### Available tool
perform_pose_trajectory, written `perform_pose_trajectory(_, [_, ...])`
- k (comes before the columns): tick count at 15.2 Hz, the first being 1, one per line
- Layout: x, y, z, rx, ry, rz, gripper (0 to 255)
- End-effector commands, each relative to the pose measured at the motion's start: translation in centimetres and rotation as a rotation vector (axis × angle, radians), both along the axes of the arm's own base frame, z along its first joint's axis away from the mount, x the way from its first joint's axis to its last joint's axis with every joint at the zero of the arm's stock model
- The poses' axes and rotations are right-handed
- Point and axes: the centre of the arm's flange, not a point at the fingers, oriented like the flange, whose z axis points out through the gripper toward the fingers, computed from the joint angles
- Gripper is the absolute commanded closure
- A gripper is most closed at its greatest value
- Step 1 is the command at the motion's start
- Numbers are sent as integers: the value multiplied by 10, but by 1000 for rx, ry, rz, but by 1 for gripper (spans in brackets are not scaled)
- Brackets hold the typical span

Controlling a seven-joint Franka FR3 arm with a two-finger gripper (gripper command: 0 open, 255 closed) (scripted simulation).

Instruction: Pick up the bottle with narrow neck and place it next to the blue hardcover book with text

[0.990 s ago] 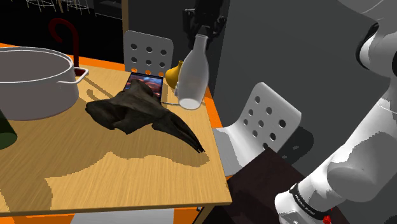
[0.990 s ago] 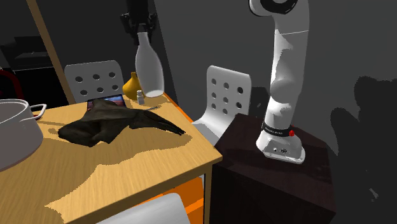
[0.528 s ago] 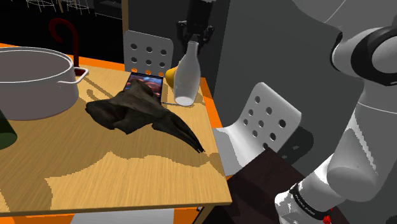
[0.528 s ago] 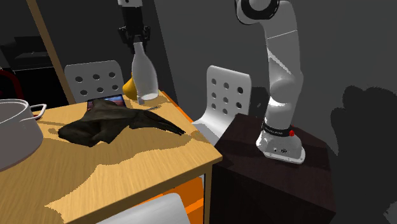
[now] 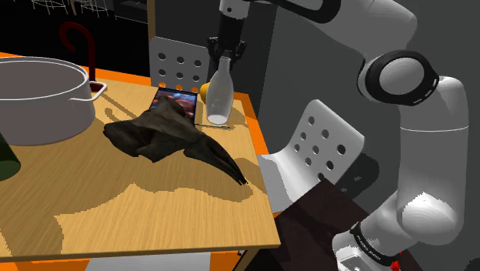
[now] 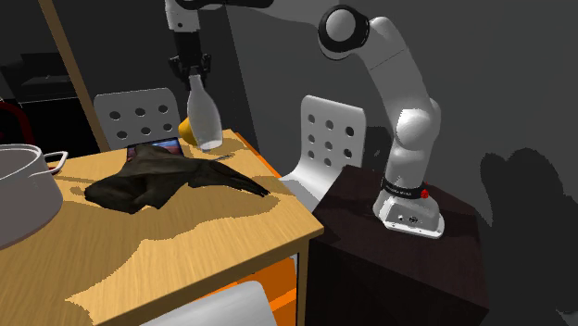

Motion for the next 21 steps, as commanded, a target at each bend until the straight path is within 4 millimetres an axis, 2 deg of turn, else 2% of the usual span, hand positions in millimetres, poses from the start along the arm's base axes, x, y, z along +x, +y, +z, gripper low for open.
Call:
perform_pose_trajectory(1, [19,-13,-12,0,-1,0,255])
perform_pose_trajectory(2, [29,-18,-18,0,-1,0,255])
perform_pose_trajectory(20, [29,-18,-114,0,-1,0,255])
perform_pose_trajectory(21, [29,-18,-114,0,-1,0,255])
